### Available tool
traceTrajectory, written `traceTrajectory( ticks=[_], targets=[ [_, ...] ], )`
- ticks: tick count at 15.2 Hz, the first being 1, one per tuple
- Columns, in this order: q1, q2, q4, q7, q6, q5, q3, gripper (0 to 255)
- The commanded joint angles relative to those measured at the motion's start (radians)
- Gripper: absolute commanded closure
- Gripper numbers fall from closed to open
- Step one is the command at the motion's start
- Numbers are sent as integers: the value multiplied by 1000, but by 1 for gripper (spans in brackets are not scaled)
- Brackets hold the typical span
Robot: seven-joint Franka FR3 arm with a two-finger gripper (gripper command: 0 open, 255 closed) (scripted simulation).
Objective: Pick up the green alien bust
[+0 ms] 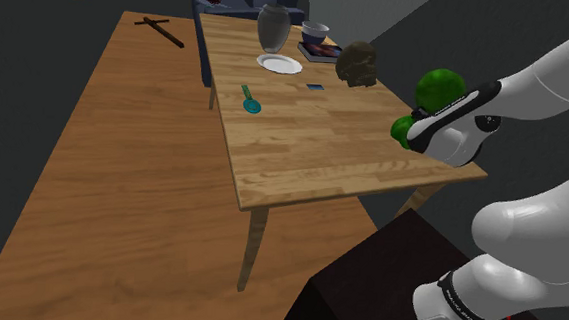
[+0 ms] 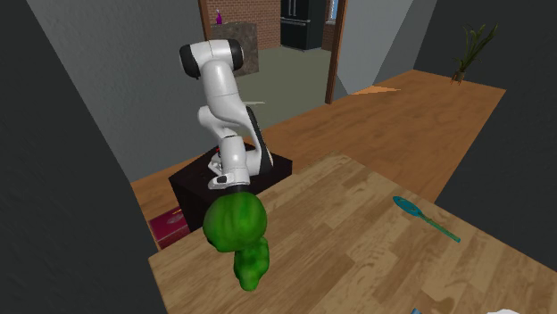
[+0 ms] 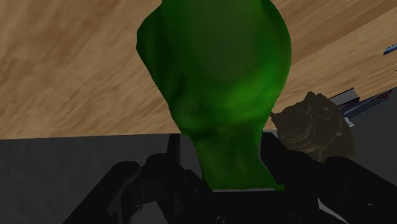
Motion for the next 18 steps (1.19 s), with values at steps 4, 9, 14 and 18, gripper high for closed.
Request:
traceTrajectory(
  ticks=[4, 9, 14, 18],
  targets=[
    [-3, -33, -6, 6, -32, 0, 2, 255],
    [-8, -118, -12, 19, -111, -1, 6, 255],
    [-13, -199, -11, 35, -193, -7, 5, 255],
    [-14, -248, -7, 47, -245, -14, 3, 255]
  ],
)
